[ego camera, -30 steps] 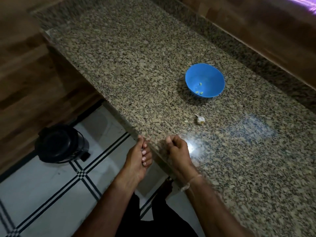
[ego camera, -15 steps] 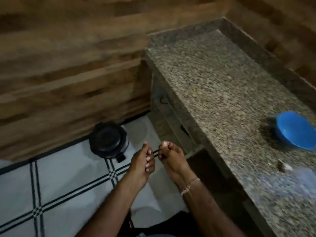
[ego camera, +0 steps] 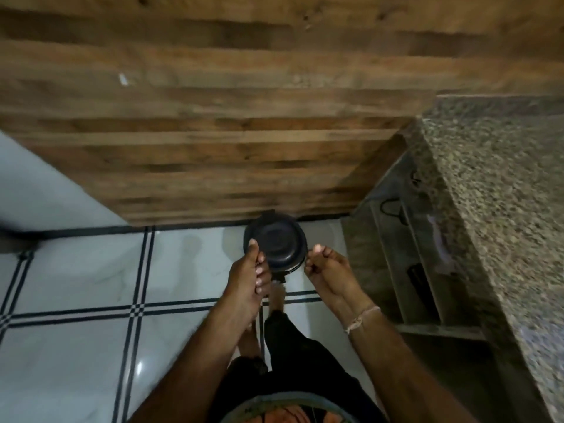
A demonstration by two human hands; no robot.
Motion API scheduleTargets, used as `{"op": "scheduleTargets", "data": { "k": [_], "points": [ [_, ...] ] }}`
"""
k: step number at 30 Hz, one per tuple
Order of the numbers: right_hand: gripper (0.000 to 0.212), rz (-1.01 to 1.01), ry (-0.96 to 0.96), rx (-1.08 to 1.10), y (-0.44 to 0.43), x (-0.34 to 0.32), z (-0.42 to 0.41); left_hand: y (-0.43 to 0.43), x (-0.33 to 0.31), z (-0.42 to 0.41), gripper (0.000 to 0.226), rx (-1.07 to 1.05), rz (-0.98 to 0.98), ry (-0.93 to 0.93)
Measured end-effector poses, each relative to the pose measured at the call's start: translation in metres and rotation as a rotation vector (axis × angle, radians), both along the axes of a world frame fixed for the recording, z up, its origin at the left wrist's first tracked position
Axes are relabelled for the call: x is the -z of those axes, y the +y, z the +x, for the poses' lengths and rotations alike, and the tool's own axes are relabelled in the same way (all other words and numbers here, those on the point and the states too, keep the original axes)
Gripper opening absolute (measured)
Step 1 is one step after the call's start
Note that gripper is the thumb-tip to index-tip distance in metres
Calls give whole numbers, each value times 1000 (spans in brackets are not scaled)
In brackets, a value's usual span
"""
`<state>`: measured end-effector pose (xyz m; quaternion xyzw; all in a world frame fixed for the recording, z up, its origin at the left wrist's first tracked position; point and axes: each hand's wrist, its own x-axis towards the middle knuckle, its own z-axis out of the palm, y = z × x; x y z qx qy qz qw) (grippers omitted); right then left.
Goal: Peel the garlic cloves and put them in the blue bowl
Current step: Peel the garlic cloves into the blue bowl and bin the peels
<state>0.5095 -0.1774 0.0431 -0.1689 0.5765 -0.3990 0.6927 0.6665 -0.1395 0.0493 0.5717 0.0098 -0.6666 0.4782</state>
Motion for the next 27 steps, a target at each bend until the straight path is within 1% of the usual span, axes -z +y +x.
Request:
{"op": "scheduleTargets", "data": {
  "k": [3,7,10,12,16,19,21,23,24,25,26,27],
  "points": [
    [23,33,-19,-39,-18,15,24,-9,1,25,48,-42,-1,2],
    [16,124,-55,-34,-44,27,41,-33,7,43,49,-27,5,-23],
    [16,196,-88,-20,-64,47,39,-60,34,41,49,-52,74,20],
    [20,256,-114,4,-78,74,34,-79,62,36,48,-70,142,76],
    [23,360,-152,14,-106,152,26,-109,144,27,48,-110,291,138],
    [22,440,-128,43,-133,231,27,-137,221,20,49,-128,400,155],
    [18,472,-101,81,-152,287,35,-156,280,16,49,-131,462,134],
    [11,468,-69,107,-171,346,45,-177,338,11,44,-166,494,116],
    [10,469,-46,104,-180,373,48,-187,363,7,39,-189,515,104],
    [12,490,-28,91,-188,398,51,-196,387,4,34,-215,511,146],
    [13,517,-11,67,-195,419,52,-205,408,0,38,-228,492,199],
    [16,538,12,32,-202,438,52,-212,427,-3,49,-248,482,250]
  ]
}}
